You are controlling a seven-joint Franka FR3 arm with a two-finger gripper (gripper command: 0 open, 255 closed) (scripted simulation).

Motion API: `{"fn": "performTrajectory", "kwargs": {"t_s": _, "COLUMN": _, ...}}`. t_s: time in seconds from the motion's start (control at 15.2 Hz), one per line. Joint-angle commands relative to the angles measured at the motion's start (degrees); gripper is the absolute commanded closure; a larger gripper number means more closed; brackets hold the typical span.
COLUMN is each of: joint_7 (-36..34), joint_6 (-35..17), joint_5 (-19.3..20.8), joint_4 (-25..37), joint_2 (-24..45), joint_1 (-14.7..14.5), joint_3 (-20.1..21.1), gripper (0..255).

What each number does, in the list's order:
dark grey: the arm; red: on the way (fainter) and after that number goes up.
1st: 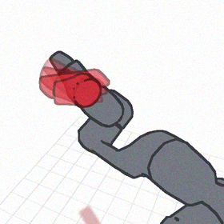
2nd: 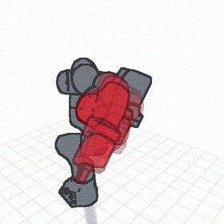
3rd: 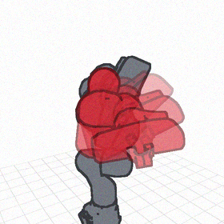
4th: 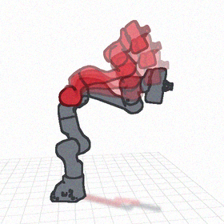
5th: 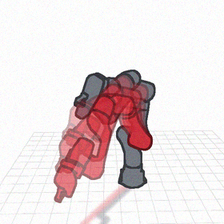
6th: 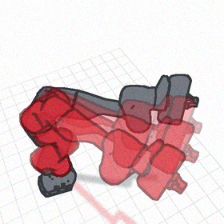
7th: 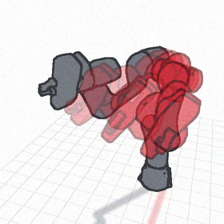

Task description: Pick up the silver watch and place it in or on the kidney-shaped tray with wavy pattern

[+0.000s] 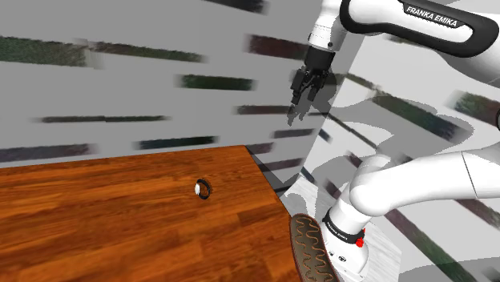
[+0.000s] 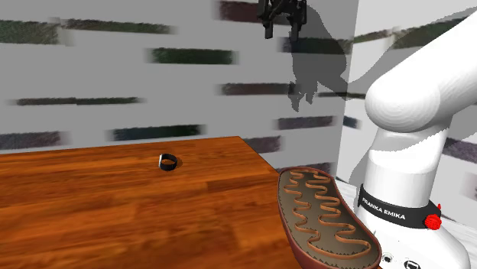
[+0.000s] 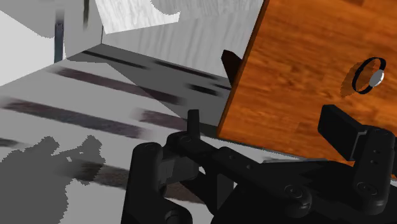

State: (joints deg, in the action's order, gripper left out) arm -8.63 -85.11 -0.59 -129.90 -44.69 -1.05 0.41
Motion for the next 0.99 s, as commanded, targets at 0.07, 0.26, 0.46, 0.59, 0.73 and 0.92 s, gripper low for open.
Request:
{"fn": "performTrajectory", "kwargs": {"t_s": 0.07, "joint_7": -0.81, "joint_6": -1.26, "joint_5": -0.59, "joint_4": -0.94, "joint_2": 0.32, "joint_1": -0.41, "joint_3": 0.99, "gripper": 0}}
{"fn": "performTrajectory", "kwargs": {"t_s": 0.26, "joint_7": -3.19, "joint_6": -5.13, "joint_5": -2.33, "joint_4": -3.41, "joint_2": 1.70, "joint_1": -1.65, "joint_3": 4.01, "gripper": 0}}
{"fn": "performTrajectory", "kwargs": {"t_s": 0.46, "joint_7": -5.55, "joint_6": -9.11, "joint_5": -3.94, "joint_4": -5.31, "joint_2": 3.71, "joint_1": -2.91, "joint_3": 7.07, "gripper": 0}}
{"fn": "performTrajectory", "kwargs": {"t_s": 0.59, "joint_7": -7.12, "joint_6": -11.82, "joint_5": -4.91, "joint_4": -6.26, "joint_2": 5.42, "joint_1": -3.74, "joint_3": 9.14, "gripper": 0}}
{"fn": "performTrajectory", "kwargs": {"t_s": 0.73, "joint_7": -8.69, "joint_6": -14.56, "joint_5": -5.78, "joint_4": -6.95, "joint_2": 7.41, "joint_1": -4.50, "joint_3": 11.23, "gripper": 0}}
{"fn": "performTrajectory", "kwargs": {"t_s": 0.92, "joint_7": -11.10, "joint_6": -18.70, "joint_5": -6.78, "joint_4": -7.48, "joint_2": 10.93, "joint_1": -5.57, "joint_3": 14.38, "gripper": 0}}
